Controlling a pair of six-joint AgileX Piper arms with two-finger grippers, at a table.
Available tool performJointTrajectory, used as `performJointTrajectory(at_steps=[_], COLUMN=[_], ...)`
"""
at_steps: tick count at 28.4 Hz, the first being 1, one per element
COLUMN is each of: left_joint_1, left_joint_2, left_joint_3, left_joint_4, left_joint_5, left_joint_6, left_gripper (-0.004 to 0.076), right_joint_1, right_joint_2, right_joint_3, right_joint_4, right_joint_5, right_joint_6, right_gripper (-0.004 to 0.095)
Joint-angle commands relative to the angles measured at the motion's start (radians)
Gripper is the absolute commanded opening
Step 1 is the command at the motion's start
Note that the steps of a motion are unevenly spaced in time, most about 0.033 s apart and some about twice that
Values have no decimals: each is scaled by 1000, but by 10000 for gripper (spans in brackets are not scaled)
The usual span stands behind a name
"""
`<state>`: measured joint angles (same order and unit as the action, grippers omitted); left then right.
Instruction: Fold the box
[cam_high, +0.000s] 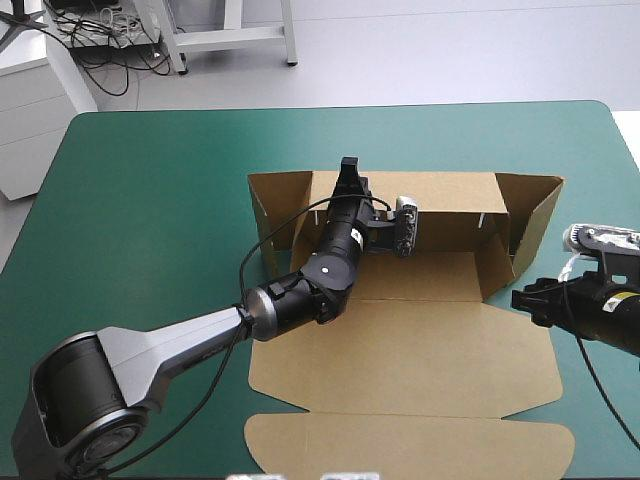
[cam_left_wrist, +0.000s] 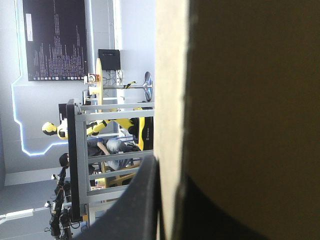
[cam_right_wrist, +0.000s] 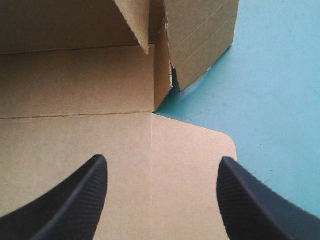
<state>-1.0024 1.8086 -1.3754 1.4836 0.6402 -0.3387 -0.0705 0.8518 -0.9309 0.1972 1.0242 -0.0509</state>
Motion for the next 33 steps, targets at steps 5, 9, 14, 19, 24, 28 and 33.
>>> performJointTrajectory(at_steps=[5,9,14,19,24,28,33], left_joint_1=[-10,-10,-19,-41,-70,-84,-88], left_joint_2=[-35,-35,-35,-32,1,16,17], left_joint_3=[-20,-20,-20,-20,-20,-20,-20], left_joint_4=[-13,-13,-13,-13,-6,11,61], left_joint_5=[-30,-30,-12,-21,-5,26,44], left_joint_6=[-21,-21,-19,-21,-21,-21,-69], left_gripper=[-10,-10,-10,-10,-10,-10,-10], right_joint_1=[-7,-7,-7,-7,-7,-7,-7], right_joint_2=[-9,-9,6,134,327,475,636], right_joint_3=[-18,-23,-132,-355,-559,-691,-840], right_joint_4=[14,14,-38,-168,-161,-157,-98], right_joint_5=[-56,-86,-106,-62,19,33,35], right_joint_6=[-19,-33,4,120,151,151,136], right_gripper=[626,618,613,610,610,610,610])
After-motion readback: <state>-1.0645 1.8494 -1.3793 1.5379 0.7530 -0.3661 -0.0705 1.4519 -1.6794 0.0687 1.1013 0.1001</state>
